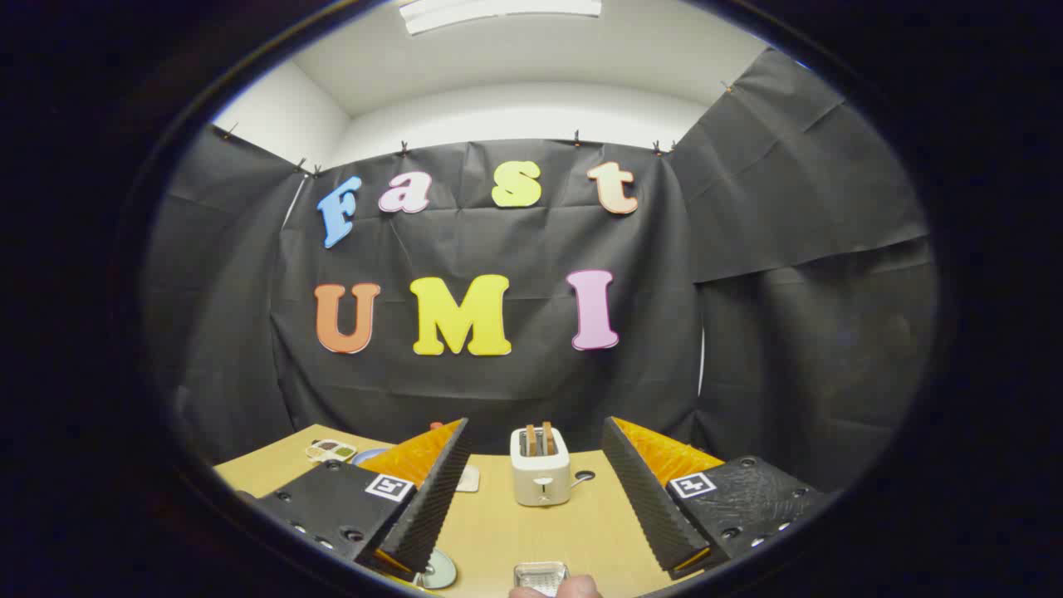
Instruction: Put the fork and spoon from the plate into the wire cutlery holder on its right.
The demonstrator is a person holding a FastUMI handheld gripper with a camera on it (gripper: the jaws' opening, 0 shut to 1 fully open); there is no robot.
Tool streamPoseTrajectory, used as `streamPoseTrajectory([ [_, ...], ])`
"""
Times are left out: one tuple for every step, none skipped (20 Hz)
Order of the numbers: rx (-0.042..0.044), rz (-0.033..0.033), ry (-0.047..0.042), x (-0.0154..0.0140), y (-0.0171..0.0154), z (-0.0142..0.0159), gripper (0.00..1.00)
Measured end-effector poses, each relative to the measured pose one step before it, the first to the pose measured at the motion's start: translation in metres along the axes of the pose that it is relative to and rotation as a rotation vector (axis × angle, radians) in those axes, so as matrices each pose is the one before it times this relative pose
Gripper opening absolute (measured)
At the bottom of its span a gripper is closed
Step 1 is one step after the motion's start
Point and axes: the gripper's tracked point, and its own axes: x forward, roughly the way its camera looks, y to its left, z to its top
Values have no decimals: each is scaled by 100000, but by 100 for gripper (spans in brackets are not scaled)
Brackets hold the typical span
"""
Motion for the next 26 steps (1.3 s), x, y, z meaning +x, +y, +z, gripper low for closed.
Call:
streamPoseTrajectory([
  [-145, 662, -118, -36, 311, 94, 96],
  [56, 519, -238, -61, 155, -7, 96],
  [161, 489, -258, -89, 137, 155, 96],
  [114, 253, -155, 29, 207, 6, 96],
  [9, 300, -4, -35, 132, 6, 96],
  [-105, 475, 167, -11, 237, -79, 96],
  [-348, 392, 389, -18, 131, -20, 96],
  [-241, 525, 363, -79, 179, -173, 96],
  [-233, 836, 559, -141, 296, -119, 96],
  [-364, 1015, 735, 22, 330, -279, 96],
  [-326, 896, 810, -150, 316, -276, 96],
  [-234, 695, 764, -75, 154, -237, 96],
  [-160, 608, 516, -47, 298, -173, 96],
  [-114, 607, 388, -76, 219, -115, 96],
  [-290, 684, 231, -105, 228, -110, 96],
  [-405, 667, 215, 33, 215, -92, 96],
  [-562, 549, 335, -54, 299, -101, 96],
  [-280, 518, 481, -106, 210, -294, 96],
  [309, 580, 882, -76, 235, -341, 96],
  [530, 782, 969, -81, 324, -413, 96],
  [133, 513, 1437, -139, 236, -554, 96],
  [-191, -14, 1637, -99, 117, -676, 96],
  [-475, 430, 1748, -78, 234, -492, 96],
  [-400, 556, 2038, -1, 411, -613, 96],
  [-524, 760, 2956, 117, 579, -733, 96],
  [-214, 633, 3689, 148, 595, -853, 96],
])
